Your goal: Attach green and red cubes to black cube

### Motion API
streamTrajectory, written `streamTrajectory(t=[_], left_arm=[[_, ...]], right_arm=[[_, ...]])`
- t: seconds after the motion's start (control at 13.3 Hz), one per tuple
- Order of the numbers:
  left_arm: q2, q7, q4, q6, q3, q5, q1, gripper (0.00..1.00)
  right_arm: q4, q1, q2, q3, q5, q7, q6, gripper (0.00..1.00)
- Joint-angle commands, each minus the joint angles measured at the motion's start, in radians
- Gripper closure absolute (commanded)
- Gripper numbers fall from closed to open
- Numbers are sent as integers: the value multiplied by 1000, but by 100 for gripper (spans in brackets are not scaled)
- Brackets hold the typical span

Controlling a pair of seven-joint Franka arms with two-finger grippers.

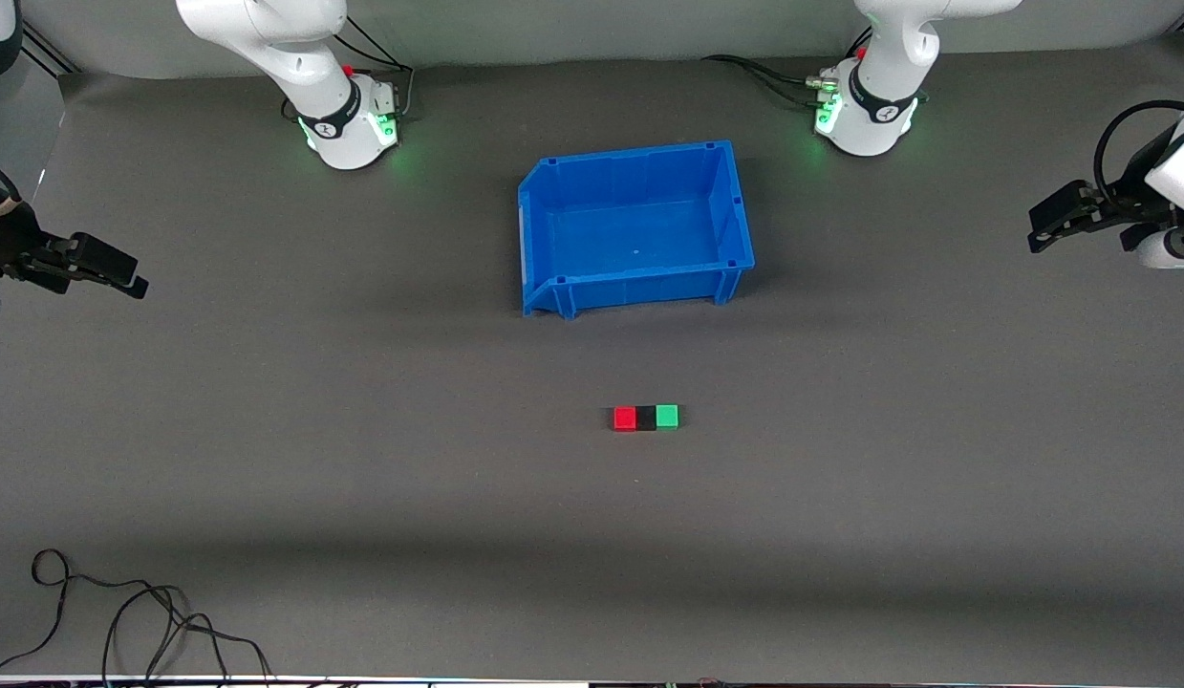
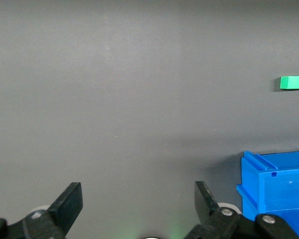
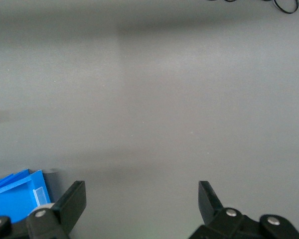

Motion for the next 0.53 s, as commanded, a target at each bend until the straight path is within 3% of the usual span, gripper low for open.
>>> streamTrajectory(t=[0.0,0.45], left_arm=[[-29,0,-21,-14,5,-2,5,0],[-22,5,-24,3,14,-3,3,0]], right_arm=[[-13,4,-22,-2,19,-9,0,0],[-13,4,-22,-2,19,-8,0,0]])
